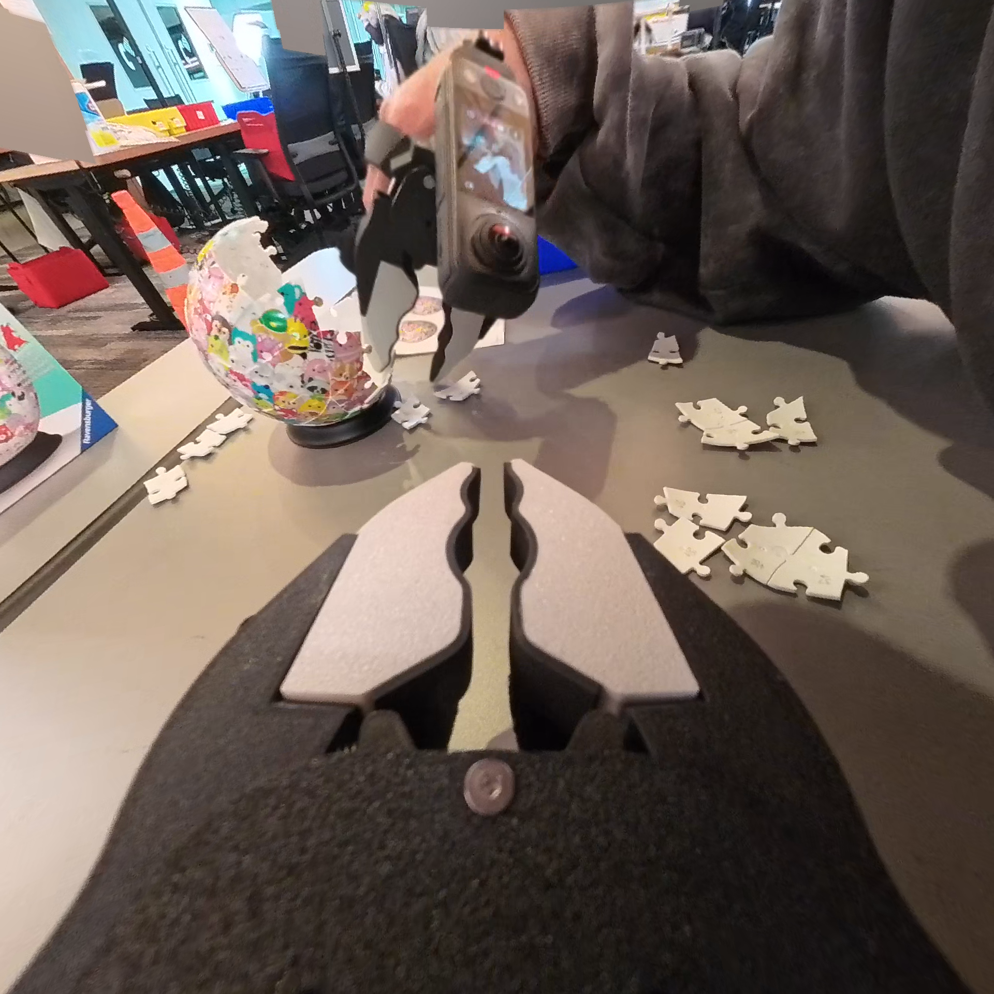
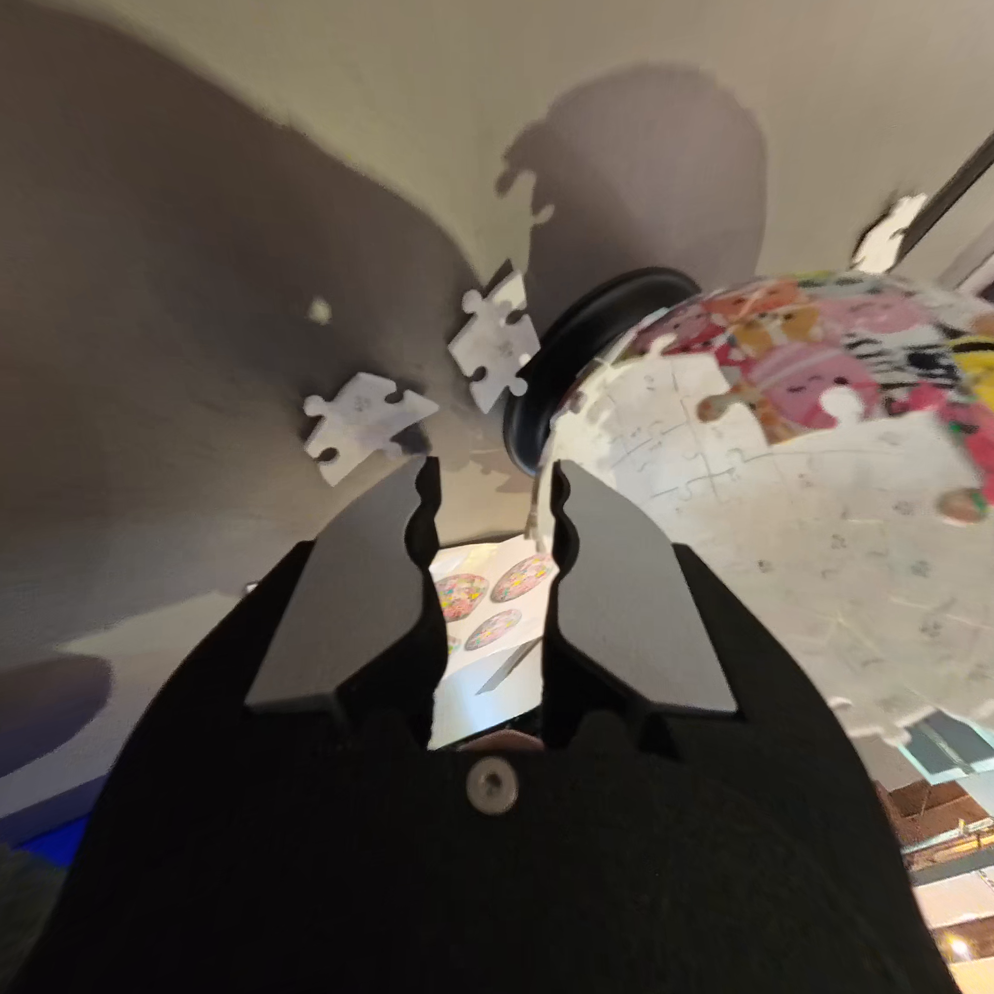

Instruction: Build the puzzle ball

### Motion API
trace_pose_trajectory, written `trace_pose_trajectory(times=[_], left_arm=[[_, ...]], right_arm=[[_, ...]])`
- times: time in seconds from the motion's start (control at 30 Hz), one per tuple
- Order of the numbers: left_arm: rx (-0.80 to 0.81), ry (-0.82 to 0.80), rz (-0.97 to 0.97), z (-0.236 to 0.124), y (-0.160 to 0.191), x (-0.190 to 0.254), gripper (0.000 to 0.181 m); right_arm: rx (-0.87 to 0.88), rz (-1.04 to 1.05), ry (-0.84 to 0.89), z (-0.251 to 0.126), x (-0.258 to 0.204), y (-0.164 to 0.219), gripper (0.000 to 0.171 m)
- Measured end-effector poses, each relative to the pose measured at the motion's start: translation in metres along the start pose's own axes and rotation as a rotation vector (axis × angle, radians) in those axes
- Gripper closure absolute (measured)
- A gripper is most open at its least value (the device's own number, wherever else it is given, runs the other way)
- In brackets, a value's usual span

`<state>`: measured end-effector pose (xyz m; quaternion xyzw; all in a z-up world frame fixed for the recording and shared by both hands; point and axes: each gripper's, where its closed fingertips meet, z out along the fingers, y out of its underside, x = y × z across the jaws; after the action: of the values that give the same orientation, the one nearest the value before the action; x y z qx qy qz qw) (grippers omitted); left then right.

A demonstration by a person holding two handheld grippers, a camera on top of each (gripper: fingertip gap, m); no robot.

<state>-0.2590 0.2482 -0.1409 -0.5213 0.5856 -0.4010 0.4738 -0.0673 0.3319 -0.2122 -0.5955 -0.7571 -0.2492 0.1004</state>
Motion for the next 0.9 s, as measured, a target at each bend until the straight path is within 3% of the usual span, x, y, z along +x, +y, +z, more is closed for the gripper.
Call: trace_pose_trajectory(times=[0.43, 0.6, 0.77, 0.83, 0.9], left_arm=[[0.0, 0.0, 0.001, 0.0, 0.0, 0.0, 0.174], [0.0, 0.003, 0.0, 0.0, 0.0, 0.0, 0.174], [-0.002, 0.004, -0.007, 0.0, 0.0, 0.0, 0.173], [-0.01, 0.004, -0.004, 0.001, 0.001, 0.0, 0.173], [-0.014, -0.005, -0.002, 0.002, 0.001, -0.001, 0.169]], right_arm=[[-0.008, -0.016, 0.036, 0.005, 0.003, 0.0, 0.142], [0.012, -0.005, 0.044, -0.006, 0.005, 0.001, 0.134], [0.218, 0.121, 0.013, -0.038, -0.003, -0.021, 0.131], [0.307, 0.203, -0.025, -0.037, -0.009, -0.038, 0.131], [0.28, 0.328, -0.046, -0.027, -0.012, -0.039, 0.127]])
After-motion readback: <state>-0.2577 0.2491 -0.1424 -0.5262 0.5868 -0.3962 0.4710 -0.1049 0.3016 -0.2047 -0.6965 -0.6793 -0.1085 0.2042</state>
